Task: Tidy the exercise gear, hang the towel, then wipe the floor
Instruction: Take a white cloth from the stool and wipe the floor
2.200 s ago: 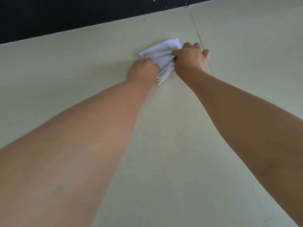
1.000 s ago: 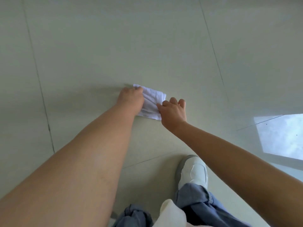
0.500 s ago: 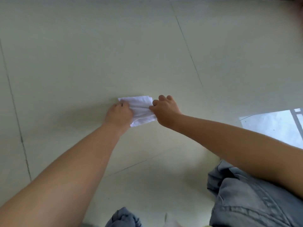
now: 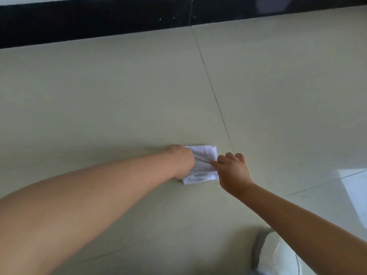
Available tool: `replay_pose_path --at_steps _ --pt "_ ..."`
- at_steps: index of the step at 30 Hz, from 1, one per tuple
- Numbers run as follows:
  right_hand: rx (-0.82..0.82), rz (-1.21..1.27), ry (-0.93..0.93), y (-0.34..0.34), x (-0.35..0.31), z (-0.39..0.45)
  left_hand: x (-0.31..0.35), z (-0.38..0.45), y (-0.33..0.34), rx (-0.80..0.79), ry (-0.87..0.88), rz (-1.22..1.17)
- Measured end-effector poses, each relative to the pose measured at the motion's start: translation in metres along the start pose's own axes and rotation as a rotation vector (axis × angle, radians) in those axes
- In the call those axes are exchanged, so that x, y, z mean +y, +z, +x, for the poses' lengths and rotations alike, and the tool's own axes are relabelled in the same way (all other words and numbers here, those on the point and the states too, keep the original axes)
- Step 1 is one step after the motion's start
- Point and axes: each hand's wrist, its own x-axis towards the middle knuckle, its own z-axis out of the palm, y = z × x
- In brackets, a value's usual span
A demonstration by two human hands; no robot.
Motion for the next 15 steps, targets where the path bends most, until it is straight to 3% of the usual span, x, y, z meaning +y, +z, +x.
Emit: replay_pose_path --at_steps 3,8,11,15 --pt "0.055 0.031 0.066 0.003 0.054 0.005 0.010 0.033 -0.033 0.056 -0.040 -0.140" --pt "0.090 0.062 0.192 -0.003 0.121 0.067 0.004 0.092 -0.066 0.194 -0.262 -0.515" --pt "0.030 0.097 0.274 -0.023 0.125 0.124 -0.022 0.109 -0.074 0.286 -0.357 -0.533" --pt "0.029 0.225 0.244 -0.041 0.091 0.184 -0.076 0.109 -0.053 0.367 -0.476 -0.510"
